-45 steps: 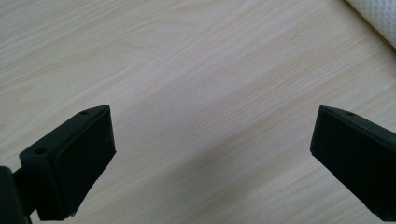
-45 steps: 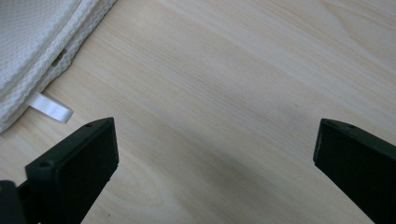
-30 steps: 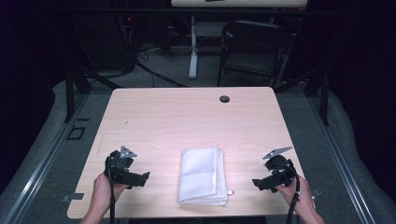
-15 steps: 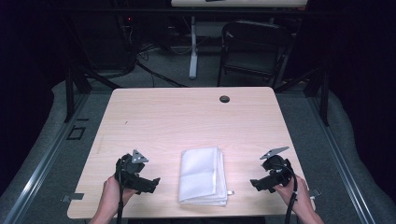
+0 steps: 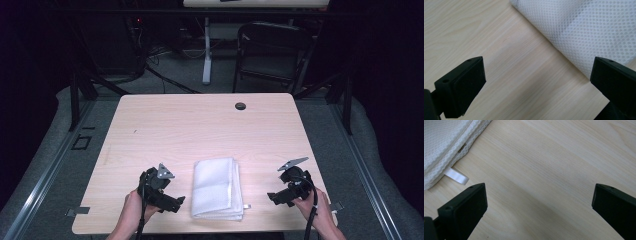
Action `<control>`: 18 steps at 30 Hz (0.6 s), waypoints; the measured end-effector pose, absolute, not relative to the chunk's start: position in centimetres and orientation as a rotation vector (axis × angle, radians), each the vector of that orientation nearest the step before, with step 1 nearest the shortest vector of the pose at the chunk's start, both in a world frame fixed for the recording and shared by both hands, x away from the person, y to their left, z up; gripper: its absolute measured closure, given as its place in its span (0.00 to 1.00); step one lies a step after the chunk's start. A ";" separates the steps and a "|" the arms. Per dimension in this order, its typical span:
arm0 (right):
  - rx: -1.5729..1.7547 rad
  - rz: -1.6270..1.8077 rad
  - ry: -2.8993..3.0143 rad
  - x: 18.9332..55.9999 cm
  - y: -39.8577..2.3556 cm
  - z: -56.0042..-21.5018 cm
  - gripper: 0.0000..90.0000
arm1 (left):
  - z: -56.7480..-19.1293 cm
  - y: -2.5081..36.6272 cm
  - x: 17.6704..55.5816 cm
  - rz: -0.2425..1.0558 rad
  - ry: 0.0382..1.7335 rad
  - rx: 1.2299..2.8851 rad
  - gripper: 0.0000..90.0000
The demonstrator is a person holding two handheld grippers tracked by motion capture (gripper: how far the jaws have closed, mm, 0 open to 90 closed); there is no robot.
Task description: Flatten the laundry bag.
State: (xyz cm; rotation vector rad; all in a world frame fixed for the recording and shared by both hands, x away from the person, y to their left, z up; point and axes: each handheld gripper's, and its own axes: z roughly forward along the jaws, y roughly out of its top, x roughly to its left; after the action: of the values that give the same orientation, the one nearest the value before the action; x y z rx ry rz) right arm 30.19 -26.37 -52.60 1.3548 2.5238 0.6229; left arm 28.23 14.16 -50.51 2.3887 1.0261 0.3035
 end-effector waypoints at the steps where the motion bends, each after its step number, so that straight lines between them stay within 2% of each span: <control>1: 1.352 0.625 2.526 30.2 -26.4 -52.6 0.00 | -50.5 13.9 28.2 0.296 1.016 2.388 0.00; 18: 1.367 0.628 2.525 30.2 -26.4 -52.7 0.00 | -50.8 9.3 27.4 0.242 0.873 2.446 0.00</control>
State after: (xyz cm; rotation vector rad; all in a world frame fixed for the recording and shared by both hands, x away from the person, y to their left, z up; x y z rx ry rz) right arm 30.21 -26.43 -52.74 1.3675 2.5251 0.6282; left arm 27.35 9.27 -50.80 2.4462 0.8730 0.2422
